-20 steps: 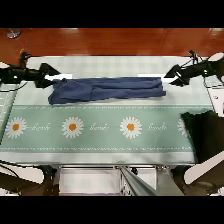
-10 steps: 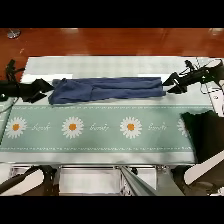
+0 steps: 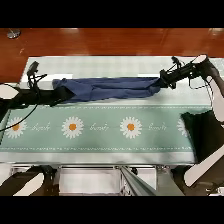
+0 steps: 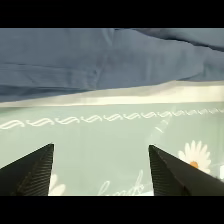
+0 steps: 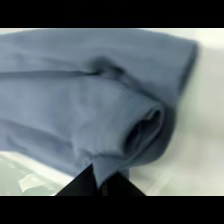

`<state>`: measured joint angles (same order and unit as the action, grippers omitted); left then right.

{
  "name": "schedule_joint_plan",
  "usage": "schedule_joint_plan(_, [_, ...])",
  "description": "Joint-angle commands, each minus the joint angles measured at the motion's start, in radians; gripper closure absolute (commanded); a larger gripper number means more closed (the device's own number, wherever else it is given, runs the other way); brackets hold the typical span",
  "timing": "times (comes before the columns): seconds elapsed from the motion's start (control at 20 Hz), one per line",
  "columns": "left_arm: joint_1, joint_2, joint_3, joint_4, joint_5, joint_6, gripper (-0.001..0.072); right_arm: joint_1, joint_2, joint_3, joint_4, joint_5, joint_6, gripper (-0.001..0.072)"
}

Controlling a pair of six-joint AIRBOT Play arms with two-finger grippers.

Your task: Fold the shirts.

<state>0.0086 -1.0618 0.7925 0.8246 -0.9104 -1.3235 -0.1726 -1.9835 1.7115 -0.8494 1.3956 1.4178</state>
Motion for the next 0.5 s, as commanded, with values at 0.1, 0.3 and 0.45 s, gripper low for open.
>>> schedule_joint_plan(0.1, [-0.079, -0.023, -0.004, -0.110, 0.023, 0.090, 0.0687, -0.017, 0.153, 0.024, -0.122, 0.073, -0.024, 0.0691])
schedule_joint_plan(0.3, [-0.217, -0.047, 0.018, -0.153, 0.126, 0.111, 0.0689, -0.040, 0.430, -0.178, -0.162, 0.059, -0.061, 0.0691])
schedule_joint_plan(0.45, [-0.364, -0.159, 0.123, -0.144, 0.164, 0.109, 0.0690, -0.040, 0.675, -0.381, -0.227, 0.031, -0.068, 0.0691])
